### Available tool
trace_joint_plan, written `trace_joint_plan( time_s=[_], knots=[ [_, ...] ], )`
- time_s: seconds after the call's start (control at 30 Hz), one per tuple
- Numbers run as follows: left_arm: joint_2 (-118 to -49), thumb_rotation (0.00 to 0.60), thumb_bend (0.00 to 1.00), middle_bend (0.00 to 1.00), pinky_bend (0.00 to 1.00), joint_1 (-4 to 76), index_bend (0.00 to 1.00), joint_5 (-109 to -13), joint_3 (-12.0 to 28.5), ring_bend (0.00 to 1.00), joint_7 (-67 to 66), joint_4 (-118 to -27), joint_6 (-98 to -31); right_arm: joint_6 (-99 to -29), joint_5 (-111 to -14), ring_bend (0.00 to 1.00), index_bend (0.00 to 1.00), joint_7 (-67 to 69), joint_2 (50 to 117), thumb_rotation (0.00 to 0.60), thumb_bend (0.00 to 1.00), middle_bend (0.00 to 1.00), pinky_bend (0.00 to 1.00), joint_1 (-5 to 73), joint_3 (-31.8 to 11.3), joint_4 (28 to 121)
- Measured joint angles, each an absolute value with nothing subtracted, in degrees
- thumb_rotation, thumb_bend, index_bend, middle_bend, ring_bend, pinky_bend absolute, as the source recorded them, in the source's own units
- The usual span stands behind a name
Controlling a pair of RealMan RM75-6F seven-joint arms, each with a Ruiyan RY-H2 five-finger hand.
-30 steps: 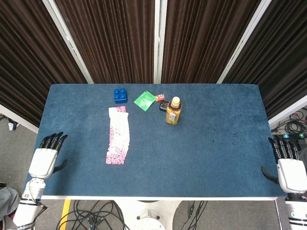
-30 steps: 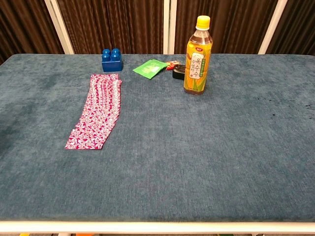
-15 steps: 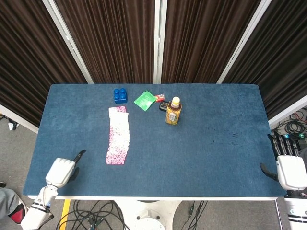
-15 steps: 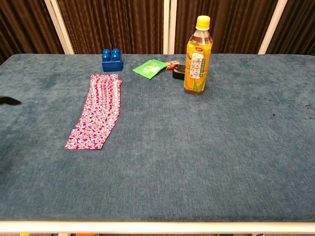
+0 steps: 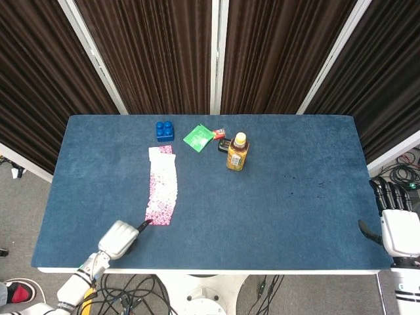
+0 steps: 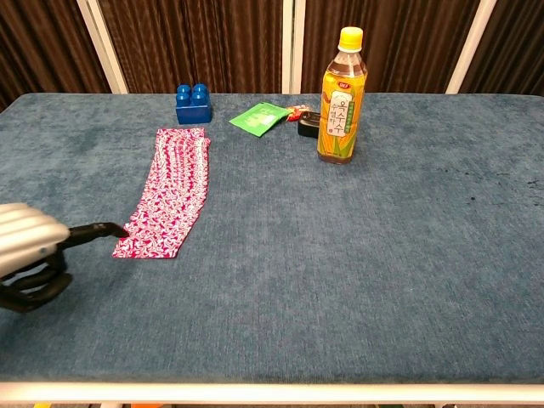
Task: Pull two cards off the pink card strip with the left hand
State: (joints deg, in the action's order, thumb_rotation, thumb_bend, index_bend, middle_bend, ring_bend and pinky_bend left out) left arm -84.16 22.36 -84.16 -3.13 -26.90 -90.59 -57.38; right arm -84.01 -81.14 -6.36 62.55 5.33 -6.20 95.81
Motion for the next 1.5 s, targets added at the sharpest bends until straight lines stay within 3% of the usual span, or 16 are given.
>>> trace_joint_plan(
  time_s=[0.6,1.5],
  knots=[
    [-89.6,0.600,0.59,0.87,0.96,28.1,0.09,-69.7,0.7,0.90,-37.3,-88.6,-51.6,-82.8,-79.6,0.00,0.00,-4.0,62.3,0.600,0.17,0.00,0.00,5.6,-6.8,93.9],
    [-85.5,0.600,0.59,0.86,0.96,27.6,0.09,-65.8,-3.8,0.90,-36.4,-88.9,-54.4,-81.9,-79.9,0.00,0.00,-5.7,63.1,0.600,0.17,0.00,0.00,6.6,-6.7,94.5]
  ],
)
